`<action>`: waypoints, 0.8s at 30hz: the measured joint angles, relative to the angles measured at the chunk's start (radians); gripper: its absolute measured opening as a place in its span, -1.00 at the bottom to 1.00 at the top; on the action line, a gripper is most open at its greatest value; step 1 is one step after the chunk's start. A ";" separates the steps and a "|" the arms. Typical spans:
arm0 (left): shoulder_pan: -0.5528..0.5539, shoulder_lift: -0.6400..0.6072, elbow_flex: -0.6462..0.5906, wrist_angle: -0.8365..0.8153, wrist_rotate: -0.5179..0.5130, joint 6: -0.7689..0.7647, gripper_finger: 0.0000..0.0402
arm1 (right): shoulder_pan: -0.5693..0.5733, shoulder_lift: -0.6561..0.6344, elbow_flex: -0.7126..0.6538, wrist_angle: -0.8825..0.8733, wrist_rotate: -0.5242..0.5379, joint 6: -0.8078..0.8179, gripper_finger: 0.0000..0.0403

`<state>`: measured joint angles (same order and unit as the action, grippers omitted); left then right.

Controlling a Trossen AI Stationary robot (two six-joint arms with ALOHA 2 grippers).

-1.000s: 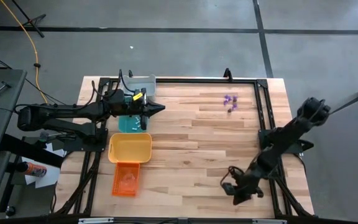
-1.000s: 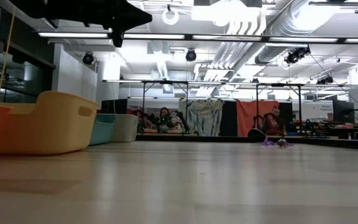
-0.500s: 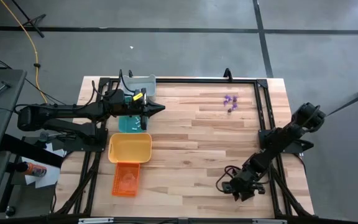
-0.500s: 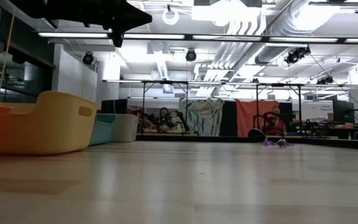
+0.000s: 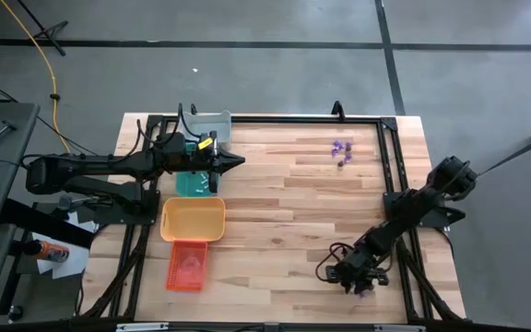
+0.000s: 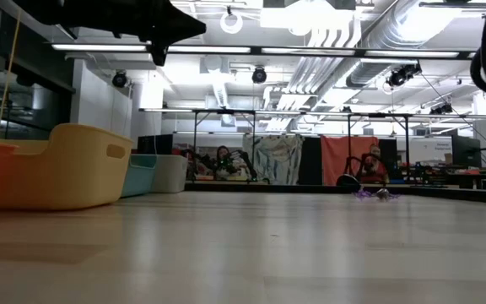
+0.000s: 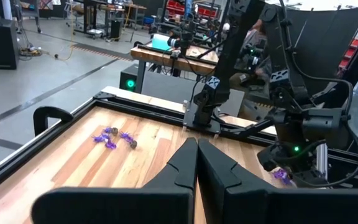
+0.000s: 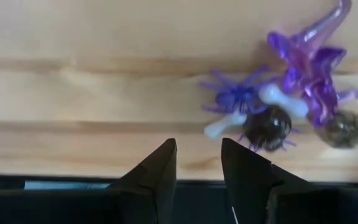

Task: Sort Halloween decoration
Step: Put the white bone toy in the green bin

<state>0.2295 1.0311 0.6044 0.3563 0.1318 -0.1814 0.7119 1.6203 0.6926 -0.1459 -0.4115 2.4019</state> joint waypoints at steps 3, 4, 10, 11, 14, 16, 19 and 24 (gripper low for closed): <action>0.000 0.000 0.000 -0.001 0.000 0.000 -1.00 | -0.001 0.015 0.000 0.000 0.000 -0.001 -0.42; 0.000 0.000 0.000 -0.001 0.000 0.000 -1.00 | -0.001 0.017 0.000 -0.001 0.000 -0.001 -0.42; 0.000 0.000 0.000 -0.001 0.000 0.000 -1.00 | -0.001 0.017 0.000 -0.057 -0.001 -0.022 -0.42; 0.000 0.000 0.000 -0.001 0.000 0.000 -1.00 | -0.001 0.016 0.001 -0.067 -0.001 -0.021 -0.42; 0.000 0.000 0.000 -0.001 0.000 0.000 -1.00 | -0.006 0.016 0.002 -0.083 -0.007 -0.023 -0.42; 0.000 0.000 0.000 -0.001 0.000 -0.001 -1.00 | -0.006 0.016 0.002 -0.085 -0.006 -0.024 -0.42; 0.000 0.000 0.000 -0.001 0.000 -0.009 -1.00 | -0.007 0.016 0.002 -0.092 -0.006 -0.027 -0.43; 0.000 0.000 0.000 -0.003 0.000 -0.009 -1.00 | -0.007 0.015 0.002 -0.101 -0.006 -0.028 -0.56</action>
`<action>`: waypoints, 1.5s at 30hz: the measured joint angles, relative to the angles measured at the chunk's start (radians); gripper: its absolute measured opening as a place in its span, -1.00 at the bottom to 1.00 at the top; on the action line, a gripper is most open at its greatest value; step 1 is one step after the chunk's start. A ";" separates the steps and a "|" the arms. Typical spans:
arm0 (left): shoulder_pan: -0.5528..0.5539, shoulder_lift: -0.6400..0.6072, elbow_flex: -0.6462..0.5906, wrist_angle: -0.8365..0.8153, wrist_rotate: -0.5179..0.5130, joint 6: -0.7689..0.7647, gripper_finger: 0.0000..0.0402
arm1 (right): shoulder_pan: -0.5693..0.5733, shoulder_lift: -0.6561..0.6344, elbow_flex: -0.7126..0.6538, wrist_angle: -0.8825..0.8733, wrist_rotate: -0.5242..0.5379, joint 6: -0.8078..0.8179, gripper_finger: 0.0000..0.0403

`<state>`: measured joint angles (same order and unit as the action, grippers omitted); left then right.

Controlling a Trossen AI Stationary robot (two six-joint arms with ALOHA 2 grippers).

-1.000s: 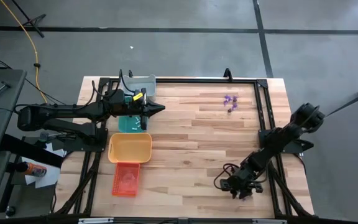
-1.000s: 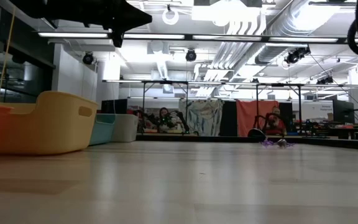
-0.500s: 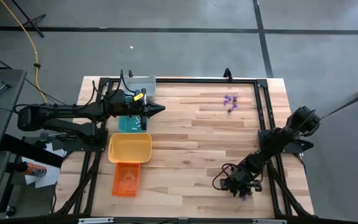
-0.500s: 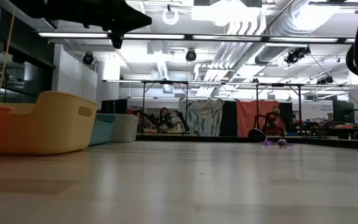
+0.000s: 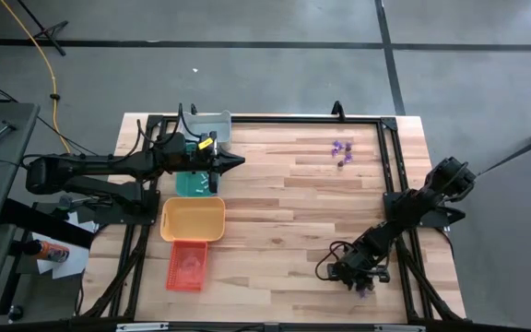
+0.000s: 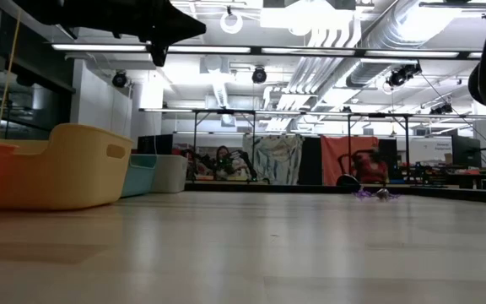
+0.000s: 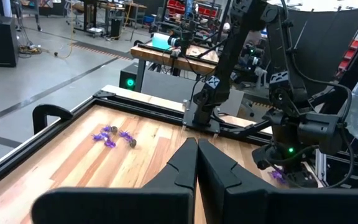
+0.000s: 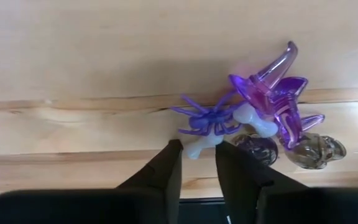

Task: Sort Halloween decoration
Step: Put the white bone toy in the green bin

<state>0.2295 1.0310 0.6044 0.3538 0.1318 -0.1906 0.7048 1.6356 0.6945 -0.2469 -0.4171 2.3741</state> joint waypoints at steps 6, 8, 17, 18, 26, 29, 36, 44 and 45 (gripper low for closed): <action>0.000 0.000 0.000 -0.003 0.000 0.000 -1.00 | 0.000 0.000 -0.001 -0.007 -0.001 -0.011 -0.88; 0.000 0.000 0.000 -0.007 0.000 0.000 -1.00 | 0.000 -0.001 -0.001 -0.007 -0.002 -0.020 -0.96; 0.000 0.000 0.000 -0.020 0.000 0.001 -1.00 | 0.003 -0.004 0.021 -0.005 -0.012 -0.118 -0.99; 0.000 0.000 0.000 -0.019 0.000 0.001 -1.00 | 0.003 -0.009 0.029 -0.005 -0.012 -0.135 -0.99; 0.014 0.000 0.000 -0.018 0.000 0.001 -1.00 | -0.042 -0.161 0.056 0.008 0.130 -0.344 -1.00; 0.027 0.000 0.000 -0.012 0.000 0.001 -1.00 | -0.103 -0.251 0.057 0.014 0.215 -0.557 -1.00; 0.048 0.000 0.000 -0.009 0.000 -0.066 -1.00 | -0.397 -0.355 0.058 0.004 0.265 -1.123 -1.00; 0.049 0.000 0.000 0.005 0.016 -0.202 -1.00 | -0.777 -0.248 0.058 0.320 0.262 -1.852 -1.00; 0.049 0.000 0.000 0.010 0.016 -0.221 -1.00 | -0.811 -0.225 0.058 0.423 0.253 -1.922 -1.00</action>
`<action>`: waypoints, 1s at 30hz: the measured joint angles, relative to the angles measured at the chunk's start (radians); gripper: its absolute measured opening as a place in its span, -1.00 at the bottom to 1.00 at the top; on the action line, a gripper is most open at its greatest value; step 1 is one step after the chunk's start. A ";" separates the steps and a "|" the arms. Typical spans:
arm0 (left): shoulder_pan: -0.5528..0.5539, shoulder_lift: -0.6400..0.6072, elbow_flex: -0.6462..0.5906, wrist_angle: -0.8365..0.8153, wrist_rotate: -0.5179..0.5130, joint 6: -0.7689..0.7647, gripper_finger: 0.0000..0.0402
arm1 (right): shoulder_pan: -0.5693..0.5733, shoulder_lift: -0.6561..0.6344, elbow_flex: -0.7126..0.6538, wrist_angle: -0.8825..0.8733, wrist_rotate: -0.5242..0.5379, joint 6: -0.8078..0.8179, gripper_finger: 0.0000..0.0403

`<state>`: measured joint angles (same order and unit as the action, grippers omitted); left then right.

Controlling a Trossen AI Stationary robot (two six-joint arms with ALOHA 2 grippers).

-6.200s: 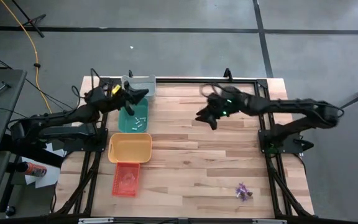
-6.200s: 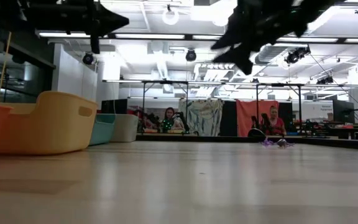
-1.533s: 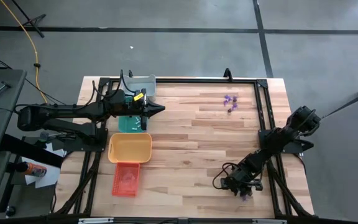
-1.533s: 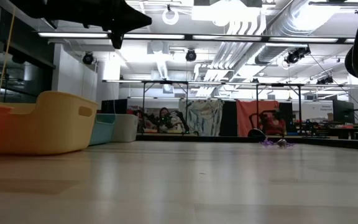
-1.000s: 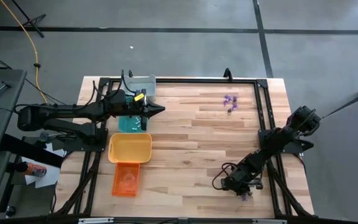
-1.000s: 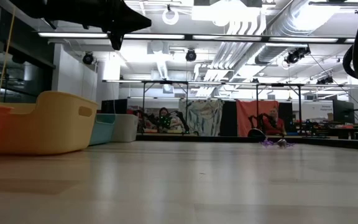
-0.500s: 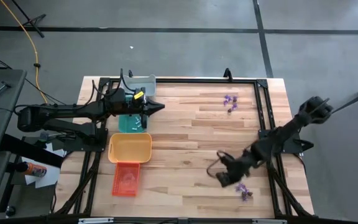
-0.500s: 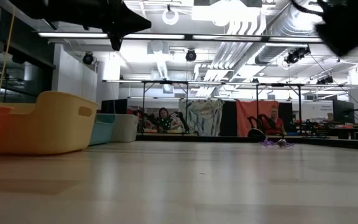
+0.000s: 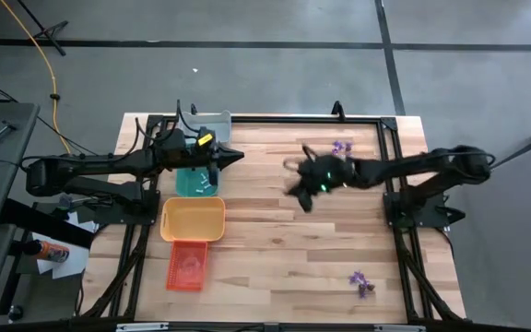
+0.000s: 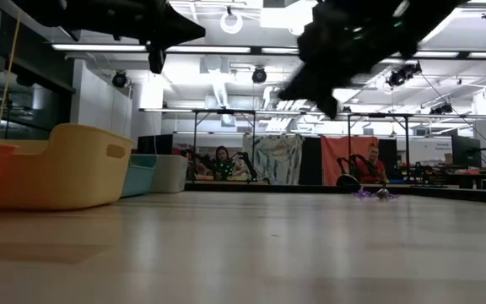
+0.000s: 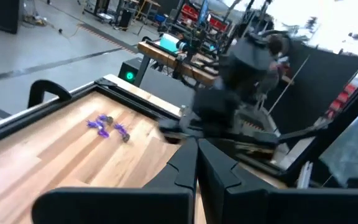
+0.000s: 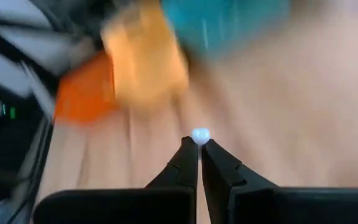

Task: Sort Halloween decoration
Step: Put the white bone toy in the green bin

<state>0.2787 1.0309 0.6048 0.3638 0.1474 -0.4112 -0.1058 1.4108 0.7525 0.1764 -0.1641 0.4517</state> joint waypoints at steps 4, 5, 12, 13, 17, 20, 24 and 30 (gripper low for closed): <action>0.000 0.000 0.000 0.008 0.000 -0.055 -1.00 | -0.099 0.085 0.018 0.394 -0.053 -0.127 -1.00; 0.001 0.000 0.000 0.012 0.000 -0.059 -1.00 | -0.117 0.099 0.037 0.438 -0.067 -0.132 -1.00; 0.005 -0.001 0.000 0.125 0.000 -0.010 -1.00 | -0.163 0.156 0.250 0.416 -0.170 -0.256 -1.00; 0.004 -0.001 0.000 0.133 0.000 0.012 -1.00 | -0.163 0.157 0.277 0.385 -0.186 -0.286 -1.00; 0.004 -0.004 0.000 0.137 0.000 0.048 -1.00 | -0.164 0.166 0.365 0.244 -0.188 -0.385 -1.00; 0.003 -0.004 0.000 0.137 0.000 0.064 -1.00 | -0.169 0.166 0.385 0.220 -0.188 -0.387 -1.00; 0.003 -0.004 0.000 0.137 0.000 0.065 -1.00 | -0.172 0.167 0.385 0.212 -0.188 -0.349 -1.00; 0.002 -0.004 0.000 0.136 0.000 0.065 -1.00 | -0.169 0.166 0.385 0.206 -0.191 -0.337 -1.00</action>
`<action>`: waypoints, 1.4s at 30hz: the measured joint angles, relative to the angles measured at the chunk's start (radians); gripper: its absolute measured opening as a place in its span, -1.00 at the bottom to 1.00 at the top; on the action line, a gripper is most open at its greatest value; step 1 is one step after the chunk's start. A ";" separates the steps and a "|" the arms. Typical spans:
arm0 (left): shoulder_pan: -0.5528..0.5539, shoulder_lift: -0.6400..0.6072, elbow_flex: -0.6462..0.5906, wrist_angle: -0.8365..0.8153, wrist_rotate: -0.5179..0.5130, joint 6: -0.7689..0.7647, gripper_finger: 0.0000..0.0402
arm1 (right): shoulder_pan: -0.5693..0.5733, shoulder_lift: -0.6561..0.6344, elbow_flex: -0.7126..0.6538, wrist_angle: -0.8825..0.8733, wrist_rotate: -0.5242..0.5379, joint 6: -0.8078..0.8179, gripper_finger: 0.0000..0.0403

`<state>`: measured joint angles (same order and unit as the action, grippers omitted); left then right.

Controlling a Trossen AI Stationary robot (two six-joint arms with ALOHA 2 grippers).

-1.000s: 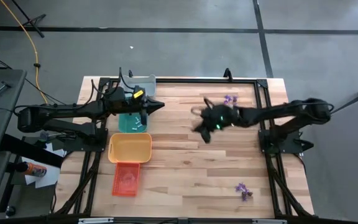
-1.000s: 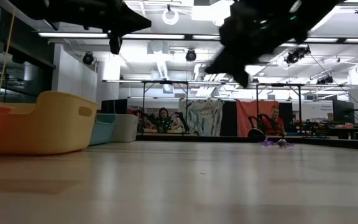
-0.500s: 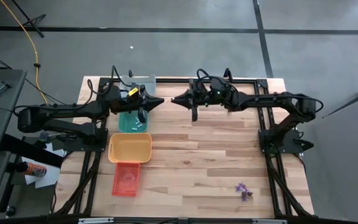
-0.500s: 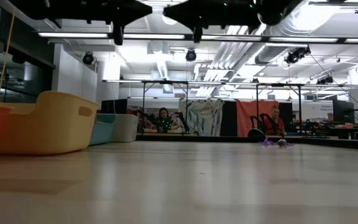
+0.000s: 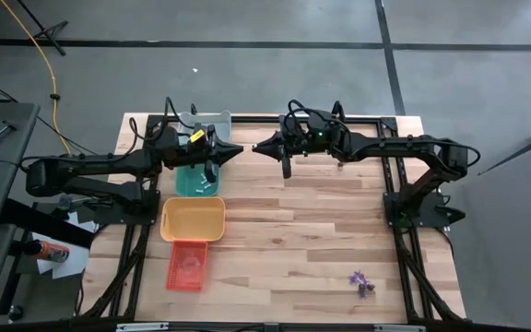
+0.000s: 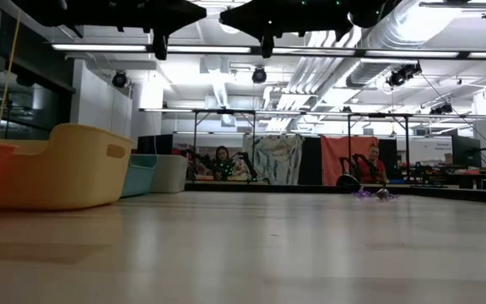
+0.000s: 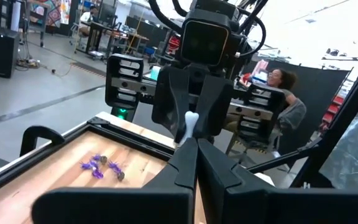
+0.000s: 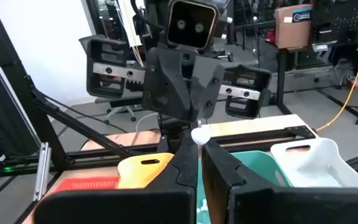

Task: Sort Halloween decoration
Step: Put the white bone toy in the green bin

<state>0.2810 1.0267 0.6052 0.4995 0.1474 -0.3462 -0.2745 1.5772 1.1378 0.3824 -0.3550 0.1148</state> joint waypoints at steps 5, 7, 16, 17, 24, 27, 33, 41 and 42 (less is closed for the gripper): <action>0.000 0.000 0.000 0.000 0.023 -0.035 -1.00 | 0.000 0.000 0.000 0.000 0.000 0.009 -1.00; 0.000 0.001 0.000 0.031 0.064 -0.053 -1.00 | 0.000 0.000 0.000 0.000 0.003 0.016 -1.00; 0.015 -0.050 0.128 0.208 0.112 0.094 -1.00 | 0.033 0.124 0.000 0.001 0.011 0.032 -1.00; 0.017 -0.058 0.141 0.190 0.111 0.100 -1.00 | 0.040 0.158 0.000 0.009 0.011 0.045 -1.00; 0.022 -0.086 0.174 0.103 0.111 0.104 -1.00 | 0.095 0.481 0.079 0.219 0.011 0.176 -1.00; 0.021 -0.087 0.174 0.095 0.111 0.086 -1.00 | 0.111 0.615 0.205 0.243 0.011 0.192 -1.00; 0.021 -0.087 0.173 0.095 0.111 0.070 -1.00 | 0.118 0.827 0.528 0.225 0.012 0.195 -1.00; 0.021 -0.087 0.173 0.095 0.111 0.069 -1.00 | 0.101 0.953 0.827 -0.103 0.016 0.196 -0.94; 0.021 -0.087 0.173 0.095 0.111 0.069 -1.00 | 0.099 0.956 0.844 -0.131 0.027 0.204 -0.92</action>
<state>0.3021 0.9398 0.7786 0.5945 0.2588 -0.2771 -0.1759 2.5331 1.9814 0.2517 -0.3281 0.3189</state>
